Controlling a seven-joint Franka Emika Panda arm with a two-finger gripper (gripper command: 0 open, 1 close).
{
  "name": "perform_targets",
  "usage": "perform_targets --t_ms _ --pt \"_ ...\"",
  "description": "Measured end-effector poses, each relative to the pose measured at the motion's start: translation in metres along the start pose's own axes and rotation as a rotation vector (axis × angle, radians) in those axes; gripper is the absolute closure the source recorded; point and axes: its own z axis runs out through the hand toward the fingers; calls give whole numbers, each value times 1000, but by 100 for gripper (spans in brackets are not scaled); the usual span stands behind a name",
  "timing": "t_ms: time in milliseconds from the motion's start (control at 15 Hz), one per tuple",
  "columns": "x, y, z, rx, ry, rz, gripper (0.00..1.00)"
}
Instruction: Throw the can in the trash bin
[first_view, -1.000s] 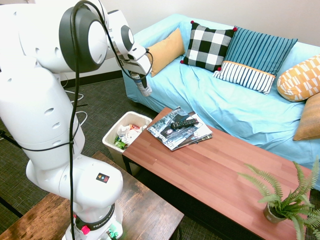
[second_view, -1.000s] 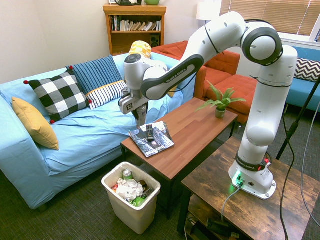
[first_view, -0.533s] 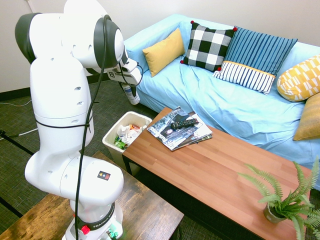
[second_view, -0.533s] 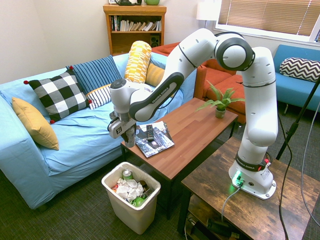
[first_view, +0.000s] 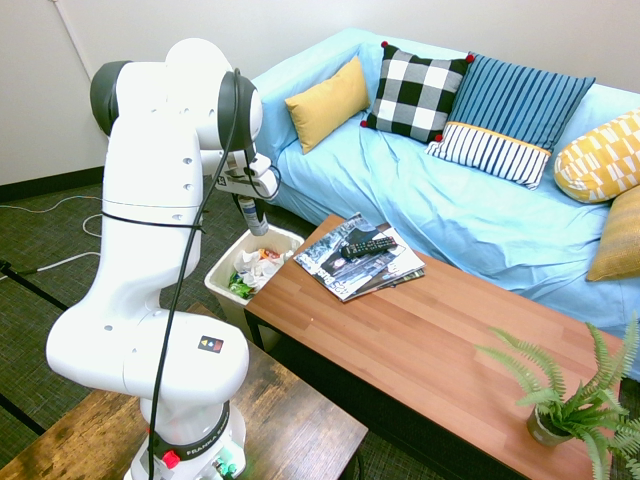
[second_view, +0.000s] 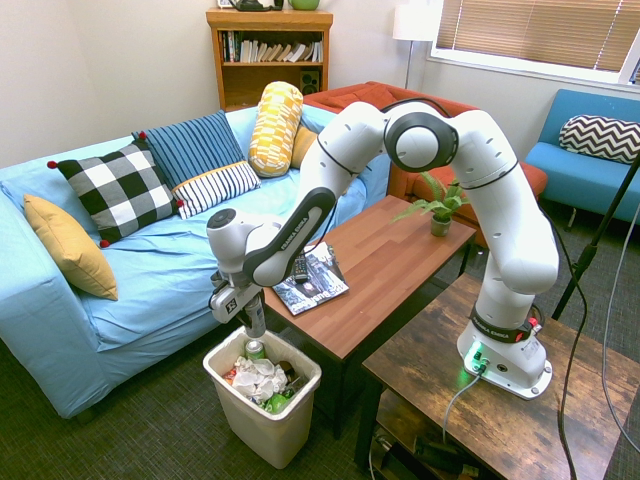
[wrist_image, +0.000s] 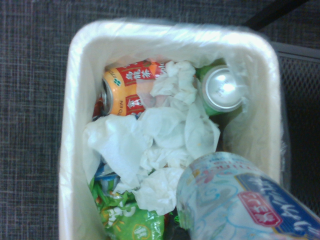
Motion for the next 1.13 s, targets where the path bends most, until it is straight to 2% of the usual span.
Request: perform_targets --t_ms 333,400,600,1133 --pt "1 -5 57 -54 -105 -31 100" --pt "3 -4 68 -69 -127 -34 0" --pt "3 -7 80 -98 -173 -48 0" --pt "6 -12 76 -125 -185 -57 0"
